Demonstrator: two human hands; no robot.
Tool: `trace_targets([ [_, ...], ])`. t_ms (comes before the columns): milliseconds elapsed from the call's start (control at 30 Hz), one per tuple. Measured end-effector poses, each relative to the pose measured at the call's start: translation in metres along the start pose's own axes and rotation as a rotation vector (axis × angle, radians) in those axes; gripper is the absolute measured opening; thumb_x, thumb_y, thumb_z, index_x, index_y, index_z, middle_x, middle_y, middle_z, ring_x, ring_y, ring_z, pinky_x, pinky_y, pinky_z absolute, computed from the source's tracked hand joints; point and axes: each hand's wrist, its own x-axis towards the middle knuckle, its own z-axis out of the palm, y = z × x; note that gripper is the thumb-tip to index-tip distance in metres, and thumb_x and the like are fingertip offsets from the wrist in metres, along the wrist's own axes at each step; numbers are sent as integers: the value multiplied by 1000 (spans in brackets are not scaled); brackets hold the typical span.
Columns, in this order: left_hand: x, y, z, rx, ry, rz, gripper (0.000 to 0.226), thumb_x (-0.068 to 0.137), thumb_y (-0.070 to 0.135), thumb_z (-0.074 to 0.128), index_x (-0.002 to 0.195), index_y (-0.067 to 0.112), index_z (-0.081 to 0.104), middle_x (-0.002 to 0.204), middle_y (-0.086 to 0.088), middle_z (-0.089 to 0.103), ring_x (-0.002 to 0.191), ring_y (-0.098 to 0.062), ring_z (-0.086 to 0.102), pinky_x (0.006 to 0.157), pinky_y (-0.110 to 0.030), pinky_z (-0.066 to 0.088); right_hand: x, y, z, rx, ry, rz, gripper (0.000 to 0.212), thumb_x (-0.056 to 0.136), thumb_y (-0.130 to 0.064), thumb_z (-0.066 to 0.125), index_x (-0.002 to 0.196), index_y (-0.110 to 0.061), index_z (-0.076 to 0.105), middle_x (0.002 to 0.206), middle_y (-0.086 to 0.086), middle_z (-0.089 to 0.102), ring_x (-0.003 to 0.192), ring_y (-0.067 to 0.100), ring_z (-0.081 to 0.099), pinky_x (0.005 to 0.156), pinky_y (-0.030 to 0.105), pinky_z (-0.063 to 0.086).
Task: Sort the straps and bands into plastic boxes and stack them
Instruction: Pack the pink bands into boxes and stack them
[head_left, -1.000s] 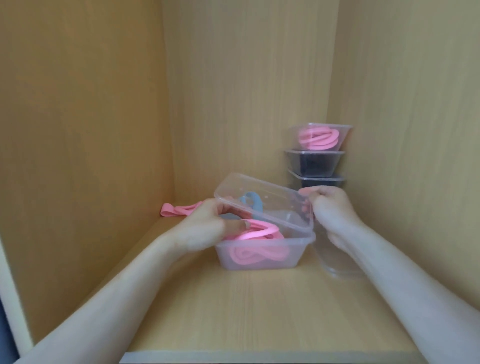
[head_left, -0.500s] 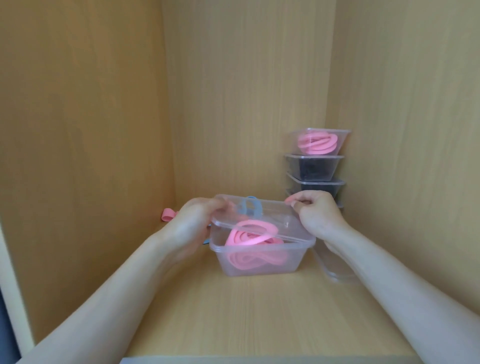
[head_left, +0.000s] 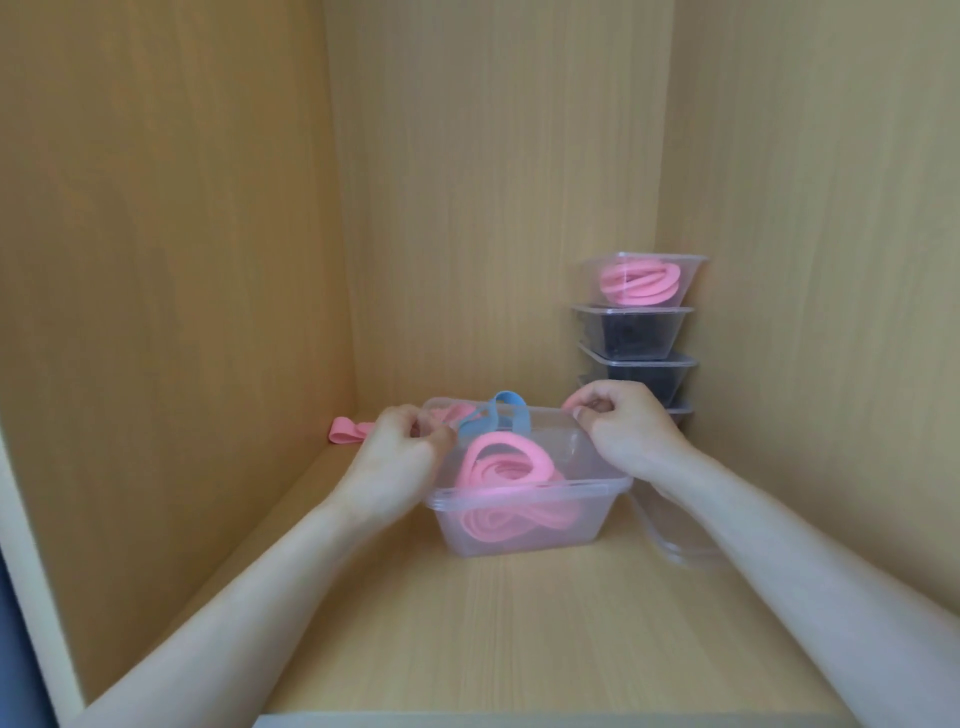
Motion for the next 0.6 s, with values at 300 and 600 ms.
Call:
trace_targets([
  [300,0,-3,-4,-123,-105,-134,58,63,28,57,120,22,57,117,17,58,101,3,58,76,-18,43,3,-4,-2,-115,-103,-35,30,97,-15,58,77,-31,73,95,-10,68,92,9,60,70,19,41],
  [600,-3,-16,-8,241,-339,69,64,88,63,53,147,40,45,151,31,29,137,21,15,113,-15,10,4,-10,-2,-230,-179,-115,32,97,-11,54,79,-33,70,93,-10,65,93,12,60,80,24,43],
])
